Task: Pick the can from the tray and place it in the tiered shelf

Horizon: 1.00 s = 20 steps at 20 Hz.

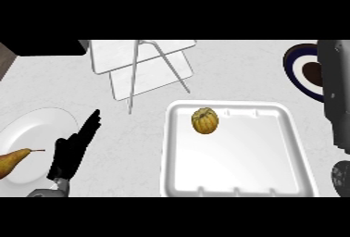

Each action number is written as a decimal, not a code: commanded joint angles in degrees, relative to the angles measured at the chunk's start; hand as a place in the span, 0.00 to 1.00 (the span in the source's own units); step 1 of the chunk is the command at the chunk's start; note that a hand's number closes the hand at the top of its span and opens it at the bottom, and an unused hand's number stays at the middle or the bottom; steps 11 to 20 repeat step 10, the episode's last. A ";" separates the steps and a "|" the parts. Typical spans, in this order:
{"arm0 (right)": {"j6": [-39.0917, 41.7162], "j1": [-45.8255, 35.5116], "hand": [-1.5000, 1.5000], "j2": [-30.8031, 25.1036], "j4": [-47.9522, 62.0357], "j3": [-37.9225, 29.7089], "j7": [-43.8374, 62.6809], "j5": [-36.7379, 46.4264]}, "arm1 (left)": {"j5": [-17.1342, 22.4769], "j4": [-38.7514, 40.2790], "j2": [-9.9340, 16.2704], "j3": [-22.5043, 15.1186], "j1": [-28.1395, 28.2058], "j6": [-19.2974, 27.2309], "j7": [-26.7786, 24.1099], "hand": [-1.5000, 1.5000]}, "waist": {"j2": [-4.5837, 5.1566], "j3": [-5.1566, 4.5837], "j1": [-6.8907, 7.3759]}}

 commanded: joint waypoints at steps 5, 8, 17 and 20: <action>12.43 14.73 0.00 -3.07 -16.12 2.96 1.17 -5.41 | 0.22 -0.80 0.68 1.46 -0.09 -1.22 2.38 0.50 | 0.24 -0.18 0.28; 15.88 16.32 0.00 -7.56 -17.95 2.73 3.77 -7.55 | -1.18 -3.85 -0.19 -0.14 2.22 -0.96 2.94 0.50 | 0.43 -0.17 0.98; 16.22 20.74 0.00 -4.49 -24.81 5.54 5.87 -7.13 | -0.91 -1.38 0.49 0.66 3.58 -2.51 -0.92 0.50 | 0.33 -0.20 0.70; 16.22 20.74 0.00 -4.49 -24.81 5.54 5.87 -7.13 | -0.91 -1.38 0.49 0.66 3.58 -2.51 -0.92 0.50 | 0.33 -0.20 0.70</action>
